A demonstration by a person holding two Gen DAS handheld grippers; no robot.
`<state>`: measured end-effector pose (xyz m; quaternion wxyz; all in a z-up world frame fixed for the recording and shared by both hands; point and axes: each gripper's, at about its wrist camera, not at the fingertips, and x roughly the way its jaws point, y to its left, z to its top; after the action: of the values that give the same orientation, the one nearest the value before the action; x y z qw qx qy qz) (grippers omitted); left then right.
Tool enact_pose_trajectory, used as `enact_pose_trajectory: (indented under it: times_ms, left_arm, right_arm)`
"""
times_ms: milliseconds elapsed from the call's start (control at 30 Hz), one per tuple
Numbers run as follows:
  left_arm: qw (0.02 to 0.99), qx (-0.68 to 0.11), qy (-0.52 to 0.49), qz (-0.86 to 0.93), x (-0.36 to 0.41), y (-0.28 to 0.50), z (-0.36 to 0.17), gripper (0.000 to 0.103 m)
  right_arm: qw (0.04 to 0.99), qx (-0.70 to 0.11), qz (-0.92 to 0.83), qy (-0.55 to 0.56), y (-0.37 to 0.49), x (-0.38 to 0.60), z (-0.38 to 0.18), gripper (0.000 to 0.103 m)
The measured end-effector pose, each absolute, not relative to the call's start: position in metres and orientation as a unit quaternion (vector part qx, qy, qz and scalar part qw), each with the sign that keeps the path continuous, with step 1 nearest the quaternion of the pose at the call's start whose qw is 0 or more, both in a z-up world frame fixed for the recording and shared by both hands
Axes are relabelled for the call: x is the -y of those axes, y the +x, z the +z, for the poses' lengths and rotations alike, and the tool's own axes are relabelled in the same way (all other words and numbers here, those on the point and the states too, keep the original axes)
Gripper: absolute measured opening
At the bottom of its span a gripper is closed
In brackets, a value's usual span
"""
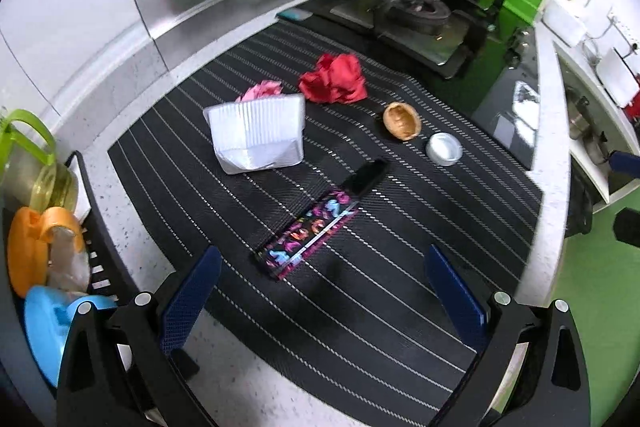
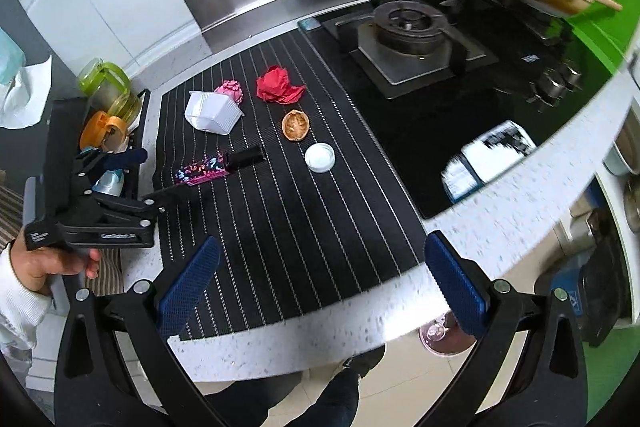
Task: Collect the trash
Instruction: 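Grasp the colorful patterned bottle with the left gripper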
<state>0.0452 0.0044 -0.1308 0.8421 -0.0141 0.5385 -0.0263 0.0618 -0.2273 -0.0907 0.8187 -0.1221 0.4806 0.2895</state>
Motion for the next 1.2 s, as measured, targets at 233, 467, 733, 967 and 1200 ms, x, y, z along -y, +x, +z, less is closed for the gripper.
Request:
enact_pose_trajectory:
  times_ms: [233, 467, 733, 967, 1200]
  left_arm:
    - [0.835, -0.549, -0.028, -0.019, -0.010, 0.065, -0.158, 0.092]
    - [0.821, -0.570, -0.021, -0.026, -0.005, 0.074, -0.175, 0.047]
    - [0.819, -0.572, -0.027, -0.034, -0.007, 0.073, -0.172, 0.023]
    - [0.817, -0.574, -0.043, -0.035, -0.008, 0.070, -0.164, 0.023]
    - [0.819, -0.569, -0.061, -0.034, -0.010, 0.066, -0.153, 0.023]
  right_arm:
    - [0.797, -0.497, 0.312, -0.142, 0.103, 0.209, -0.106, 0.100]
    - [0.786, -0.506, 0.323, -0.147, 0.125, 0.196, -0.116, 0.100]
    - [0.778, -0.514, 0.328, -0.151, 0.133, 0.184, -0.128, 0.100]
    - [0.770, -0.518, 0.331, -0.170, 0.139, 0.170, -0.141, 0.100]
    - [0.757, -0.526, 0.335, -0.196, 0.154, 0.153, -0.166, 0.100]
